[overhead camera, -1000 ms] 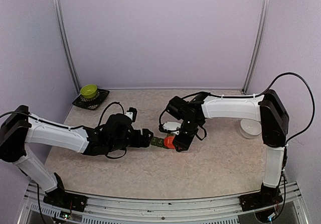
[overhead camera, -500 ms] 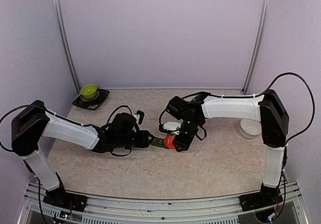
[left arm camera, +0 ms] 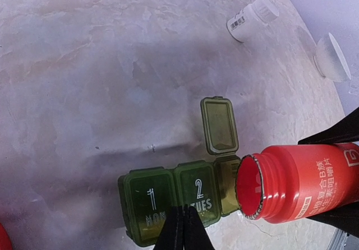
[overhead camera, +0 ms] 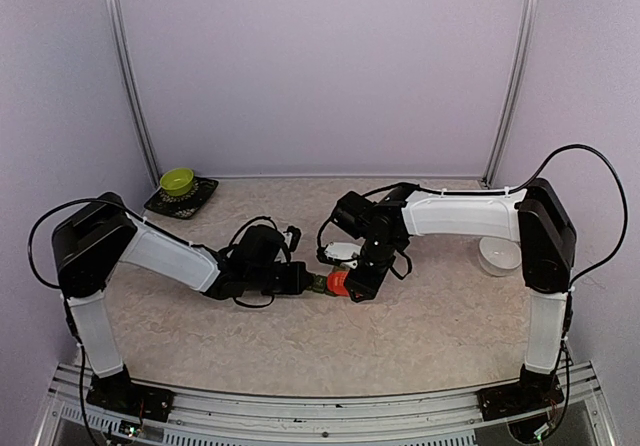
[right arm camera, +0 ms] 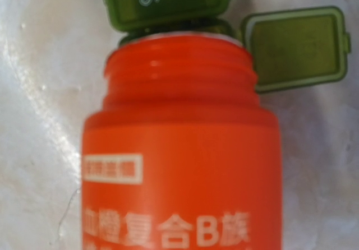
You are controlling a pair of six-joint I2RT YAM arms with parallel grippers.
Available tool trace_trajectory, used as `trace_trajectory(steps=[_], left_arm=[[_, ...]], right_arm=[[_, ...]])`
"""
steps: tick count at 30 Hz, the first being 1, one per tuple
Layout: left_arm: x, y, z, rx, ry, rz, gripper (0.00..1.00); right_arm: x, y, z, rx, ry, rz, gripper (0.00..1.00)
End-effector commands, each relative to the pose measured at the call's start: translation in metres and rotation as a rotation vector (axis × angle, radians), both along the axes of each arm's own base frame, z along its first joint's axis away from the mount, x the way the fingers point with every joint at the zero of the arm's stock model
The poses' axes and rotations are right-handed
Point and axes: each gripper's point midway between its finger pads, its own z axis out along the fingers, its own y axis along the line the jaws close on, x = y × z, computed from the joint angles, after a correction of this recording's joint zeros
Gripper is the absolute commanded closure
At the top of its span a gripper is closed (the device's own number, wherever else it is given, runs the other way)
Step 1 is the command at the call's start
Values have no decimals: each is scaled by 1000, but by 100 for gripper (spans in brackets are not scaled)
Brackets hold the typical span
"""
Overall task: Sort the pills into containers
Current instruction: Pour the pill into the compartment of the pill container.
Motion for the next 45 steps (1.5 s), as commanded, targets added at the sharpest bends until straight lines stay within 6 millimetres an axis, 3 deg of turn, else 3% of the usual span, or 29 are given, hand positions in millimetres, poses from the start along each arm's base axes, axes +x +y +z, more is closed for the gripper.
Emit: trace_trajectory(steps=[1,8,17,26,39,41,45], left_arm=[[10,-4,-1,-16,-2,4,97],[8,1,-16,8,22,11,97],[7,1,-20,16,30,8,98],[8,0,-21,13,31,9,98],[7,1,-21,14,32,10,98],[7,1,-21,15,32,11,98],[6,2,-22,15,32,12,98]], right_arm=[[0,8,18,35,-34,19,100],[3,12,27,58,-59,19,100],[6,15,37,90,-86,17,100],[-6,3,4,11,-7,24,100],[-13,-6,-15,-50,44,15,100],[-9,-3,-10,-39,29,10,100],[-1,9,20,41,-28,18,100]])
